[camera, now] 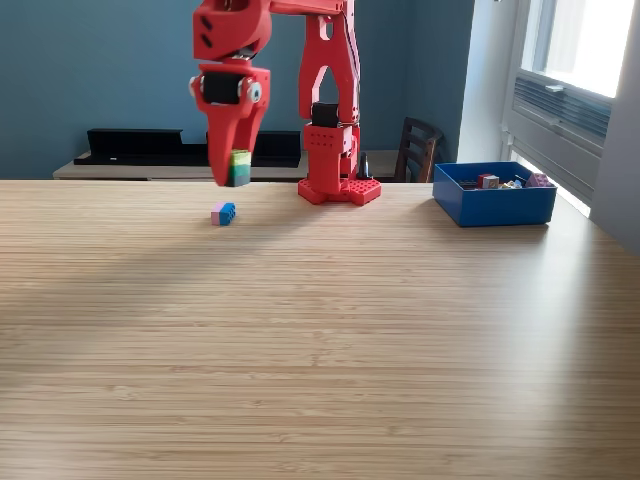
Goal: Grasp a lego block and put it in the bin.
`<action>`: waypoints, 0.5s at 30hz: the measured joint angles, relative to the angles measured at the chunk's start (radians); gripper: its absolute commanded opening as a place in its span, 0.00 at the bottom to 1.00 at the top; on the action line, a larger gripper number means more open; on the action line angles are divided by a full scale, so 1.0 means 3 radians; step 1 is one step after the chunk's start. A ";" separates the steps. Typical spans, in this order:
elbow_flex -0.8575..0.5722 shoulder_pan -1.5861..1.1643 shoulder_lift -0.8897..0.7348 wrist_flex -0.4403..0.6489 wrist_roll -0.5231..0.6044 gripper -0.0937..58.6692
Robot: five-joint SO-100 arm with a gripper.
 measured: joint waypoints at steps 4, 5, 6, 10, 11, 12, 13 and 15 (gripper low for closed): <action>-0.0174 -0.0803 0.0000 0.0245 0.0199 0.00; -0.0179 -0.1018 0.0000 0.0286 0.0245 0.00; -0.0184 -0.1243 0.0000 0.0317 0.0291 0.00; -0.0184 -0.2142 0.0000 0.0389 0.0435 0.00; -0.0184 -0.2373 0.0000 0.0394 0.0460 0.00; -0.0184 -0.2598 0.0000 0.0394 0.0481 0.00; -0.0184 -0.2812 0.0000 0.0394 0.0496 0.00; -0.0184 -0.3221 0.0000 0.0399 0.0516 0.00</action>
